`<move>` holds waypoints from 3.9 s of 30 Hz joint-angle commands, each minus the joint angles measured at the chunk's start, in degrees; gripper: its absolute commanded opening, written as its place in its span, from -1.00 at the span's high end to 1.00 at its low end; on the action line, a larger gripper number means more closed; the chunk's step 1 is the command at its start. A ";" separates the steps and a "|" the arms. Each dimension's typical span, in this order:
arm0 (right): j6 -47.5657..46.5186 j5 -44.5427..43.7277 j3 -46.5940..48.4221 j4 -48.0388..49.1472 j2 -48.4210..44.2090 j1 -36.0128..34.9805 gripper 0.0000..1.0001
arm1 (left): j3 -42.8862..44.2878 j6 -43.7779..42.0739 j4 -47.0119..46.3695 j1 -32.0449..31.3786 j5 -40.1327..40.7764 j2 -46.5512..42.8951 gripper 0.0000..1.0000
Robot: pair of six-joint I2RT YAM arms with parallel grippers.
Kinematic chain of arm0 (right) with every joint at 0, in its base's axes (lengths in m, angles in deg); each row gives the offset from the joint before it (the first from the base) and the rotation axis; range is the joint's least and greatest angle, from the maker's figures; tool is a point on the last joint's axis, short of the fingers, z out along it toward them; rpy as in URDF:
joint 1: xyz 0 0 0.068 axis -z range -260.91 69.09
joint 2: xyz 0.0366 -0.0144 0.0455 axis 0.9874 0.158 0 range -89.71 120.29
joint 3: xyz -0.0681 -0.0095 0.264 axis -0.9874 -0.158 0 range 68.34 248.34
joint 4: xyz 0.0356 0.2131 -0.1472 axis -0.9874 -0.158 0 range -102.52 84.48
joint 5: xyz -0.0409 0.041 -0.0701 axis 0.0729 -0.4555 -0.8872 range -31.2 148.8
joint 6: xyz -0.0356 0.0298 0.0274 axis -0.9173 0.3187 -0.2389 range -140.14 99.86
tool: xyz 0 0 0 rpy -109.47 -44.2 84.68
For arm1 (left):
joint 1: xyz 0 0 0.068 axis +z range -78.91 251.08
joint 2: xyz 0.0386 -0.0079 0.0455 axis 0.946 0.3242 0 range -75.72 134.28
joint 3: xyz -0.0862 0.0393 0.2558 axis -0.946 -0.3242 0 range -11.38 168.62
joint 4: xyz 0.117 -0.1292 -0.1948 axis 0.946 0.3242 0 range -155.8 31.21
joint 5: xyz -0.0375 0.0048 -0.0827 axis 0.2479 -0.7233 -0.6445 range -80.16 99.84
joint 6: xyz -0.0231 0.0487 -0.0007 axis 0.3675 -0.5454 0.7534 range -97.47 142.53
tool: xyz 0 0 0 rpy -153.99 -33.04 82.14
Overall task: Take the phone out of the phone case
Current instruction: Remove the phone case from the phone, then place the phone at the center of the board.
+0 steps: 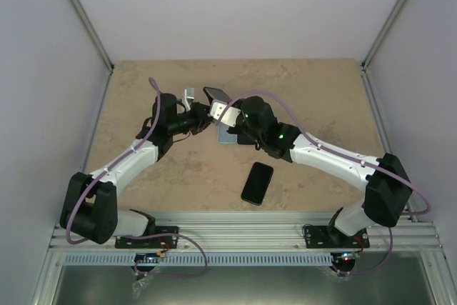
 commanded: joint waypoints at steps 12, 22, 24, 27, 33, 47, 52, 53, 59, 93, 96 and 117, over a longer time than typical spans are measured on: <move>5.85 2.91 1.66 -4.87 -0.31 2.76 0.85 | 1.50 -0.78 -7.93 -0.75 -7.66 -2.31 1.00; 3.66 -0.57 -0.95 -0.30 -0.77 2.72 0.74 | 0.65 3.63 -13.48 -0.99 -10.96 -2.49 1.00; 2.73 -1.81 -1.67 1.56 -1.04 2.74 0.69 | 0.64 3.85 -14.10 -1.23 -11.43 -2.64 1.00; 1.60 -3.04 -1.85 2.93 -1.17 2.74 0.76 | 0.56 3.79 -14.16 -1.37 -11.60 -2.75 1.00; 2.64 -2.77 0.95 1.47 -1.71 2.74 0.99 | 0.38 0.85 -10.38 -1.37 -9.35 -3.29 1.00; 11.75 5.77 13.07 -13.63 -4.13 3.30 0.99 | 1.13 -8.60 3.42 0.12 0.64 -2.93 1.00; 13.99 8.78 15.97 -16.74 -5.28 4.37 0.99 | 0.76 -10.41 5.88 0.71 3.12 -3.20 1.00; 14.21 9.20 16.28 -17.29 -5.58 4.66 0.99 | 0.76 -10.68 6.34 0.85 3.40 -3.25 1.00; 14.14 9.35 14.98 -18.31 -8.29 7.00 0.99 | 1.37 -12.44 8.28 1.77 4.86 -3.10 1.00; -10.43 3.41 -25.17 8.31 -10.93 20.67 0.99 | 4.16 -13.99 10.49 3.61 6.91 -1.60 1.00; -12.24 1.95 -25.32 10.56 -8.36 20.67 0.99 | 4.32 -14.01 10.44 3.72 6.75 -1.48 1.00; -12.01 0.17 -28.68 18.59 0.34 18.87 0.80 | 4.22 -13.32 9.96 3.81 6.35 -1.12 1.00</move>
